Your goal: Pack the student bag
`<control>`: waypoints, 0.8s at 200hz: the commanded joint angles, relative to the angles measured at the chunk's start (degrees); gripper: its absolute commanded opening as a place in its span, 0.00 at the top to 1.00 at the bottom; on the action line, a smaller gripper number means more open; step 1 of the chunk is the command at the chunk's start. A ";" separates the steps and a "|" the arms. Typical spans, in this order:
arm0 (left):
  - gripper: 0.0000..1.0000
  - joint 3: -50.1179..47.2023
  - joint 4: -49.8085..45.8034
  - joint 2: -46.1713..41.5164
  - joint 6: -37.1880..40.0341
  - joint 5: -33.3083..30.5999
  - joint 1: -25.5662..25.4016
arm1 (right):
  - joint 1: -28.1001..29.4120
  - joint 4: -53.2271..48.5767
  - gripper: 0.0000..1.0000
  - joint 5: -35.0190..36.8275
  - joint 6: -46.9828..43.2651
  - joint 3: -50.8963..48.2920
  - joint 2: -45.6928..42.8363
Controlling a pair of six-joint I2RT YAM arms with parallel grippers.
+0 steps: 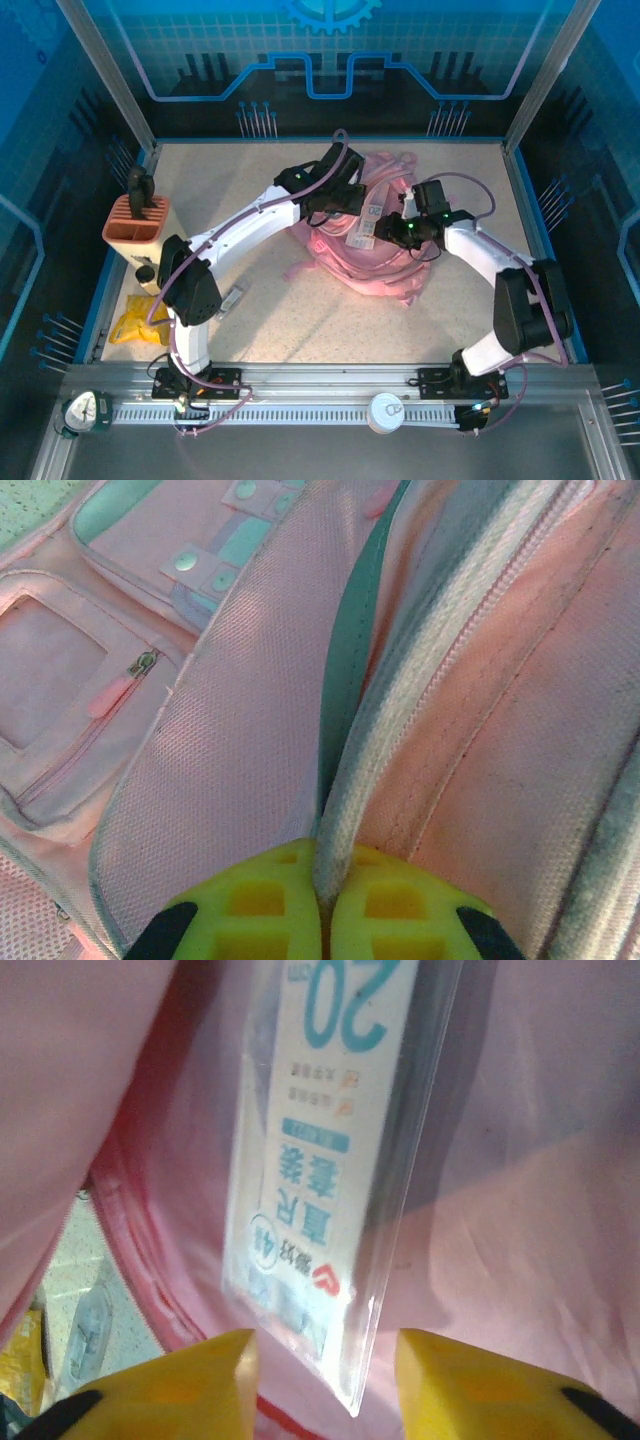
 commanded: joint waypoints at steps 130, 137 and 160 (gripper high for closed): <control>0.59 -5.69 2.61 -4.75 -2.51 13.20 0.65 | 0.80 -18.36 0.48 5.30 2.96 -5.74 -29.91; 0.55 -7.47 3.47 -6.23 -3.01 13.10 0.66 | 1.17 -18.84 0.48 5.29 2.94 -5.45 -29.96; 0.44 -15.34 6.84 -11.56 -6.27 12.74 2.21 | 2.95 -20.12 0.48 5.19 3.31 -5.43 -29.30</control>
